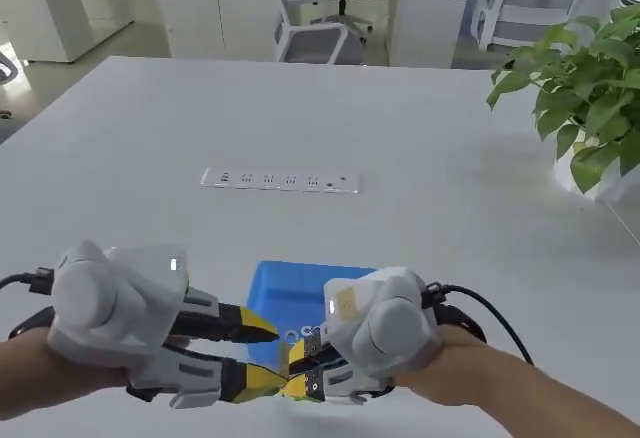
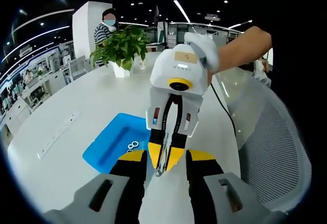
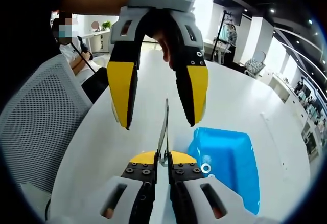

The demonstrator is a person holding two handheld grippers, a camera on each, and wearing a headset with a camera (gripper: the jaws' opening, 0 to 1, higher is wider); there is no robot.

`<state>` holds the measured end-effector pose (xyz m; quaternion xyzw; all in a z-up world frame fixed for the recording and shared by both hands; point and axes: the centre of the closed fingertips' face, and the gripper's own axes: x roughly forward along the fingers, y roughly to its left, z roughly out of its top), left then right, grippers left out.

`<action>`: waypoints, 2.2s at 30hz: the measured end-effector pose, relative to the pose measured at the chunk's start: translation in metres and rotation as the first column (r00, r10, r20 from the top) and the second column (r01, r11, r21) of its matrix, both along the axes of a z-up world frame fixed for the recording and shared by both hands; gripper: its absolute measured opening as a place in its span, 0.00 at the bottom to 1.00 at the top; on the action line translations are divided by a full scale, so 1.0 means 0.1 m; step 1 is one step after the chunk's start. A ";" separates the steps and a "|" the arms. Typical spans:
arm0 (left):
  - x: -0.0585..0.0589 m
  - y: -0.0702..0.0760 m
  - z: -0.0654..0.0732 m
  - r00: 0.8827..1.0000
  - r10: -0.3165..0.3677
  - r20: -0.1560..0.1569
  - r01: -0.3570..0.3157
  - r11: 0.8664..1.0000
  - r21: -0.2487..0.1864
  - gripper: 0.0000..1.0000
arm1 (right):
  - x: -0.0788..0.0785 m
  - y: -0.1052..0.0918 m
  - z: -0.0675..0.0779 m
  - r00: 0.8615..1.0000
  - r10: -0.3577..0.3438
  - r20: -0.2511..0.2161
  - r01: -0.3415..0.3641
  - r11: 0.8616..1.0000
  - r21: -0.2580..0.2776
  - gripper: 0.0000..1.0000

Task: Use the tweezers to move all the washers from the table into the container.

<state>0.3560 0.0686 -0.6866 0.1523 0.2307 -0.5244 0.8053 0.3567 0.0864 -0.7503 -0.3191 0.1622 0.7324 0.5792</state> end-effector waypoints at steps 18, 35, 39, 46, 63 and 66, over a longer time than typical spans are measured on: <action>-0.17 0.17 -0.02 0.991 0.132 -0.039 -0.134 0.990 -0.051 0.71 | -0.01 -0.11 0.35 1.000 0.003 0.018 -0.003 1.000 0.017 0.08; -0.16 0.22 0.07 0.975 0.222 -0.002 -0.222 0.971 -0.089 0.99 | 0.14 -0.21 0.63 1.000 -0.012 0.022 0.011 0.999 0.039 0.08; -0.17 0.22 0.08 0.973 0.230 -0.001 -0.229 0.969 -0.095 0.99 | 0.19 -0.22 0.68 0.999 -0.016 0.027 0.015 0.999 0.044 0.08; -0.19 0.22 0.09 0.972 0.234 -0.008 -0.234 0.966 -0.110 0.99 | 0.37 -0.25 0.73 0.998 -0.041 0.039 0.039 0.998 0.052 0.08; -0.14 0.28 0.10 0.967 0.254 -0.010 -0.253 0.960 -0.122 0.99 | 0.80 -0.39 0.58 0.993 -0.105 0.053 0.103 0.994 0.038 0.09; -0.13 0.29 0.10 0.967 0.256 -0.010 -0.255 0.959 -0.124 0.99 | 0.85 -0.39 0.51 0.993 -0.107 0.056 0.106 0.994 0.027 0.09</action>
